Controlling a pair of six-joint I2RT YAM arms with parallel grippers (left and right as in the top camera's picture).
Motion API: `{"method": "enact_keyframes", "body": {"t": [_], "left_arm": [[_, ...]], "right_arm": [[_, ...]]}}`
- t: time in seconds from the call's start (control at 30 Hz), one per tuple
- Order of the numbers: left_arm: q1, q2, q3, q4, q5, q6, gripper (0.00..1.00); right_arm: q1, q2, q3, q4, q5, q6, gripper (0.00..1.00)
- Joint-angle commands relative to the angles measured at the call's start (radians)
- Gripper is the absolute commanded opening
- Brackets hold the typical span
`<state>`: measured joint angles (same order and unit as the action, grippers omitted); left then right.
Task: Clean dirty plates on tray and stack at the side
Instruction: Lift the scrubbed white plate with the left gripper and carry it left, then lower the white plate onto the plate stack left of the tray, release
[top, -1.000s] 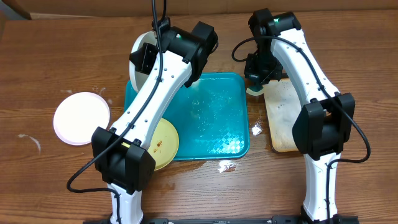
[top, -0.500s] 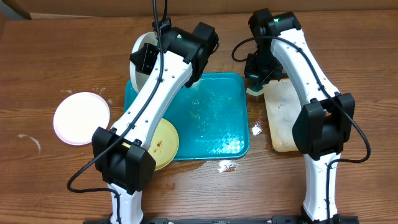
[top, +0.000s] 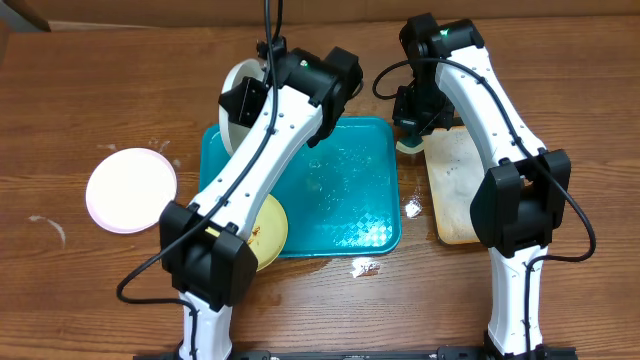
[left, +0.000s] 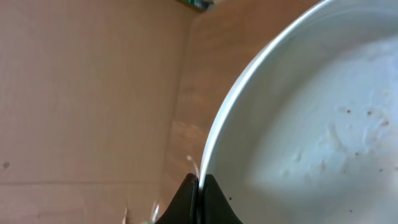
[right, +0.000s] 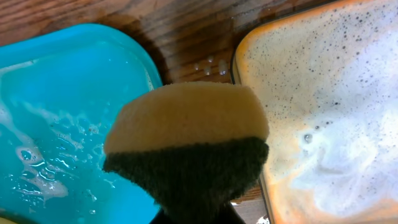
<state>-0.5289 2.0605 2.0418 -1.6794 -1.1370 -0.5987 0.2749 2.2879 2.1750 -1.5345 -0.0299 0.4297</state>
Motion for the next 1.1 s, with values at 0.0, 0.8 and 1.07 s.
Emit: {"method": "enact_keyframes", "body": {"t": [0.0,0.8,1.07], "left_arm": [[0.015,0.024,0.015,0.01,0.018,-0.088,0.04],[0.027,0.021,0.01,0.009,0.04,-0.109,0.04],[0.034,0.021,0.008,-0.011,0.087,-0.115,0.04]], "right_arm": [[0.001,-0.025,0.025,0.003,-0.01,-0.012,0.04],[0.0,-0.025,0.025,0.007,-0.018,-0.011,0.04],[0.0,-0.025,0.025,0.003,-0.025,-0.011,0.04]]}}
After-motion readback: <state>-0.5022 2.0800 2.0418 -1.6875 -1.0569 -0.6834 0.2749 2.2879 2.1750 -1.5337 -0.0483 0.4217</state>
